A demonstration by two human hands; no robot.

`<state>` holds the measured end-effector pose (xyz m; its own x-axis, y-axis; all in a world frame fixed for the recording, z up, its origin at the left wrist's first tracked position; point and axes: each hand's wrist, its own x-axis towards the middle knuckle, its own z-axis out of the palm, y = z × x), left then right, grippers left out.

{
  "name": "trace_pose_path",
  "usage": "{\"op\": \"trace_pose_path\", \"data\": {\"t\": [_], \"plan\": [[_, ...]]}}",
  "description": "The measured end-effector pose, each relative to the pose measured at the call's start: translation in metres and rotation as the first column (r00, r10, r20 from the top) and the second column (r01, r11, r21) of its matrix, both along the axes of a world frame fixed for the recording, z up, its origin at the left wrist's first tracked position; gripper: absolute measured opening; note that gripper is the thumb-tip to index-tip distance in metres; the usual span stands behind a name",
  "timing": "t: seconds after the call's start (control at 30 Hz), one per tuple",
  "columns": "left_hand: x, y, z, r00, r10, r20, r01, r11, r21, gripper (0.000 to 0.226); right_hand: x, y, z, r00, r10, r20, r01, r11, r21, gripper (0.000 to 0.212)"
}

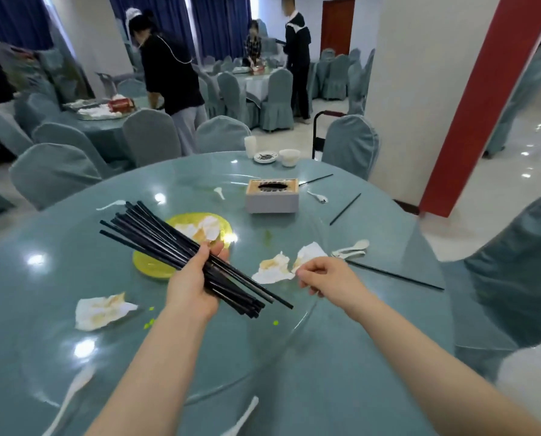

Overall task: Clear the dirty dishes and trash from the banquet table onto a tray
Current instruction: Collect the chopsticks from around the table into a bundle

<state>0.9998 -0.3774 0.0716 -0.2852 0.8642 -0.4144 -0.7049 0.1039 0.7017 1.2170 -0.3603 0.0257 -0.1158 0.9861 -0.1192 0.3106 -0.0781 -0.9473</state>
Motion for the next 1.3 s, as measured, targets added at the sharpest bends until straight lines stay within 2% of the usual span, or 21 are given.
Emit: {"op": "trace_pose_path", "data": {"t": [0.1, 0.2, 0.23, 0.3, 0.4, 0.5, 0.6, 0.7, 0.77, 0.87, 0.97, 1.1, 1.17, 1.2, 1.3], "plan": [[0.035, 0.041, -0.014, 0.999, -0.043, 0.005, 0.043, 0.997, -0.065, 0.011, 0.051, 0.051, -0.036, 0.988, -0.119, 0.099, 0.123, 0.992, -0.032, 0.011], [0.060, 0.077, -0.026, 0.997, -0.072, -0.014, 0.070, 0.992, -0.107, 0.012, 0.102, 0.093, -0.078, 0.933, -0.231, 0.277, 0.247, 0.969, -0.024, 0.008], [0.068, 0.090, -0.031, 0.997, -0.080, -0.024, 0.077, 0.990, -0.117, 0.012, 0.119, 0.105, -0.093, 0.895, -0.257, 0.365, 0.283, 0.959, -0.018, 0.007], [0.081, 0.113, -0.040, 0.994, -0.097, -0.041, 0.091, 0.987, -0.133, 0.012, 0.151, 0.124, -0.123, 0.787, -0.265, 0.557, 0.320, 0.948, 0.000, 0.020], [0.099, 0.143, -0.054, 0.989, -0.139, -0.054, 0.129, 0.980, -0.153, 0.012, 0.188, 0.139, -0.158, 0.572, -0.217, 0.791, 0.290, 0.955, 0.052, 0.035], [0.112, 0.164, -0.068, 0.987, -0.159, -0.017, 0.154, 0.973, -0.170, 0.012, 0.206, 0.145, -0.182, 0.454, -0.173, 0.874, 0.288, 0.957, 0.039, 0.037], [0.119, 0.175, -0.082, 0.986, -0.168, -0.020, 0.161, 0.967, -0.196, 0.013, 0.211, 0.144, -0.200, 0.405, -0.179, 0.897, 0.247, 0.966, 0.081, 0.023], [0.115, 0.178, -0.098, 0.985, -0.171, -0.037, 0.157, 0.958, -0.242, 0.014, 0.206, 0.142, -0.208, 0.447, -0.282, 0.849, 0.296, 0.942, 0.157, 0.017], [0.110, 0.177, -0.105, 0.987, -0.158, -0.024, 0.147, 0.957, -0.252, 0.016, 0.205, 0.145, -0.211, 0.448, -0.325, 0.833, 0.347, 0.922, 0.173, 0.028], [0.102, 0.173, -0.113, 0.993, -0.117, -0.008, 0.111, 0.957, -0.267, 0.019, 0.206, 0.151, -0.212, 0.417, -0.318, 0.851, 0.391, 0.908, 0.147, 0.027], [0.095, 0.167, -0.120, 0.994, -0.109, -0.007, 0.103, 0.951, -0.292, 0.020, 0.197, 0.156, -0.214, 0.440, -0.263, 0.859, 0.326, 0.938, 0.121, 0.014], [0.089, 0.158, -0.127, 0.995, -0.101, 0.016, 0.101, 0.945, -0.312, 0.024, 0.175, 0.147, -0.215, 0.485, -0.187, 0.854, 0.317, 0.948, 0.027, 0.013], [0.090, 0.153, -0.127, 0.995, -0.103, 0.017, 0.103, 0.946, -0.306, 0.028, 0.161, 0.140, -0.209, 0.552, -0.217, 0.805, 0.348, 0.937, 0.014, 0.011], [0.091, 0.152, -0.126, 0.994, -0.104, 0.022, 0.106, 0.949, -0.297, 0.028, 0.153, 0.140, -0.202, 0.625, -0.262, 0.736, 0.371, 0.928, 0.015, 0.011], [0.096, 0.147, -0.124, 0.994, -0.106, 0.010, 0.104, 0.955, -0.278, 0.027, 0.115, 0.141, -0.165, 0.859, -0.313, 0.405, 0.356, 0.934, -0.032, 0.021]]}}
